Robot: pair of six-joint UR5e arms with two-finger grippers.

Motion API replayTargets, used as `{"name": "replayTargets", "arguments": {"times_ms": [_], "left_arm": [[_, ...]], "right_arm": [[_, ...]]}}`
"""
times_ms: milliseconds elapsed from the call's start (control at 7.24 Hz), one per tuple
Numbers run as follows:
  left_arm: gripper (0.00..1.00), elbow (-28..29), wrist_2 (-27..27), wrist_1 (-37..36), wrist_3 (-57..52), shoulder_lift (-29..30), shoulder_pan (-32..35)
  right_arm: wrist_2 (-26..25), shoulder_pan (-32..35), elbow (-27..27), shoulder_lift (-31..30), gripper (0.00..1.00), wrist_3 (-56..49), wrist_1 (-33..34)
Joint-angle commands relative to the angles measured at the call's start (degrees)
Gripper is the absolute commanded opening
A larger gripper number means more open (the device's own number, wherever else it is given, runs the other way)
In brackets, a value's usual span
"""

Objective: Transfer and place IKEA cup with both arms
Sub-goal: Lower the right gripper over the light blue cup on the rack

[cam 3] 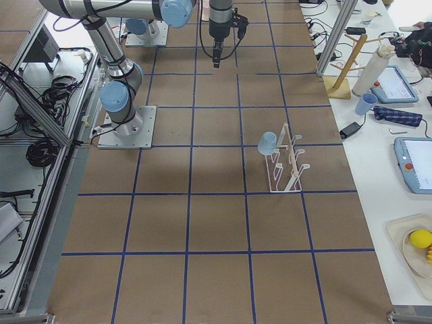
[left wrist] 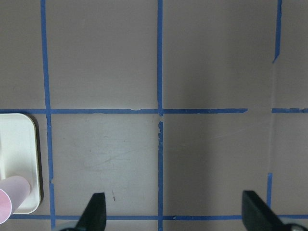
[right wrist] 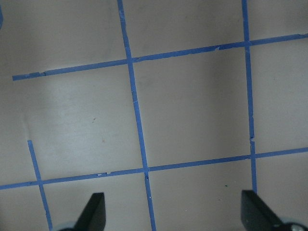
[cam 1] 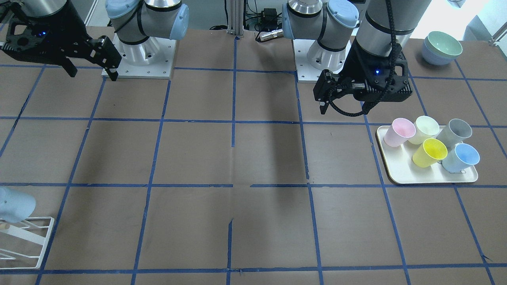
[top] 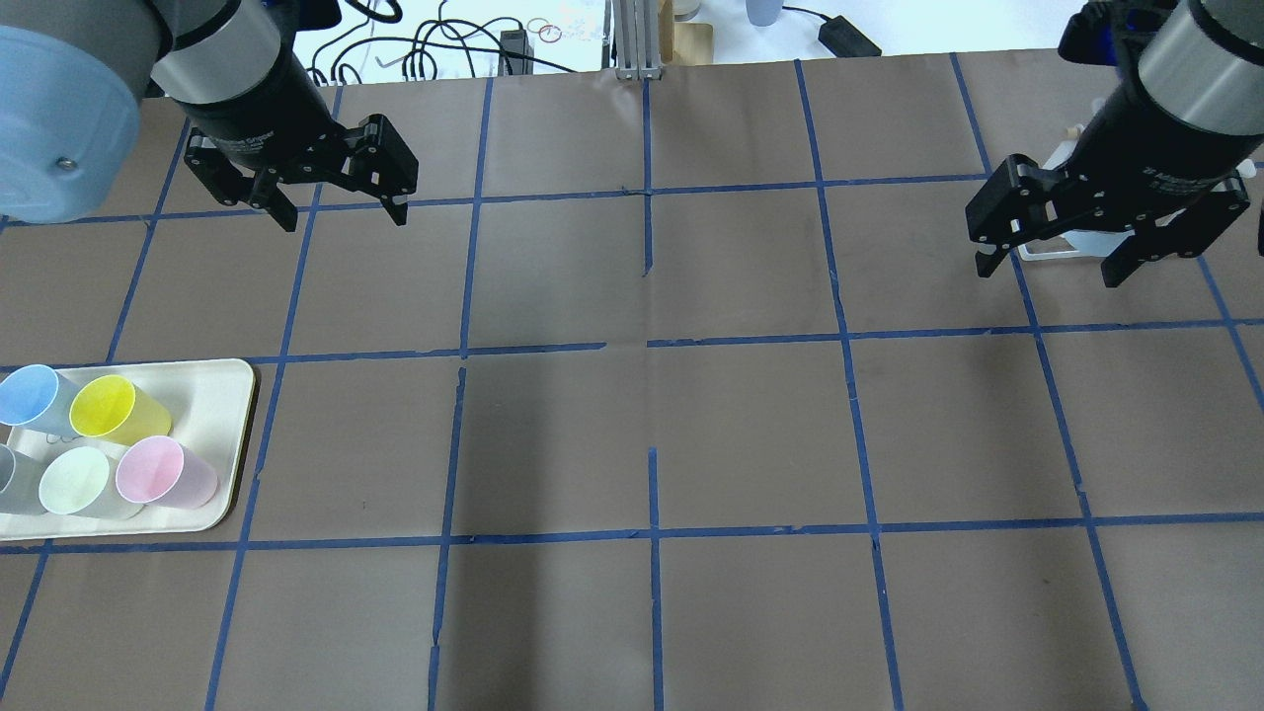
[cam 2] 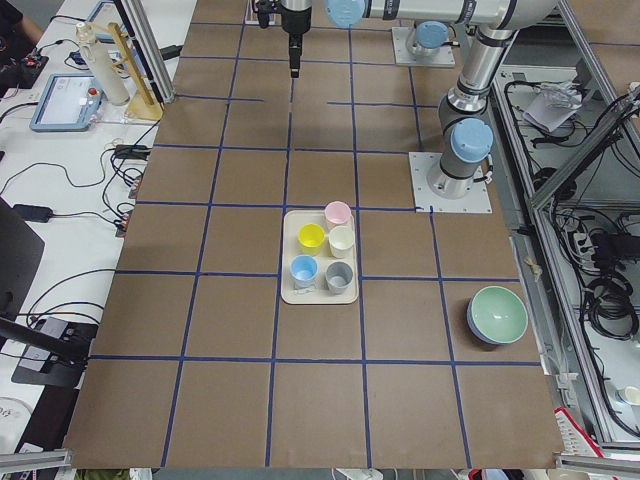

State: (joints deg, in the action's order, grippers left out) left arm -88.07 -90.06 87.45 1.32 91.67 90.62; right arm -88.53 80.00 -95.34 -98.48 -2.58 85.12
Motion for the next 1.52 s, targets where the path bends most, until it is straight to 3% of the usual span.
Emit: {"name": "replayTargets", "arguments": {"times_ms": [0,276,829,1106,1382], "left_arm": [[1.00,-0.09,0.06,-0.09,0.00,0.00,-0.01],[1.00,0.00,0.06,-0.09,0.00,0.09,-0.01],[1.00,0.09,0.06,-0.18,-0.17,0.18,-0.09],[1.00,0.09,0.15,-0.09,-0.18,0.18,-0.01],[1.00,0.09,-0.03,-0.09,-0.18,0.18,-0.09]], "right_arm": [[0.11,-3.25,-0.02,1.61,1.00,-2.67,3.53],[0.63,-10.26,0.24,5.04,1.00,-13.45,8.20],[0.29,-17.85,0.86,15.93,1.00,-25.26,22.15],[0.29,-18.04,0.95,21.54,1.00,-28.61,29.28],[0.55,-17.95,0.86,24.64,1.00,-28.62,31.94]]}}
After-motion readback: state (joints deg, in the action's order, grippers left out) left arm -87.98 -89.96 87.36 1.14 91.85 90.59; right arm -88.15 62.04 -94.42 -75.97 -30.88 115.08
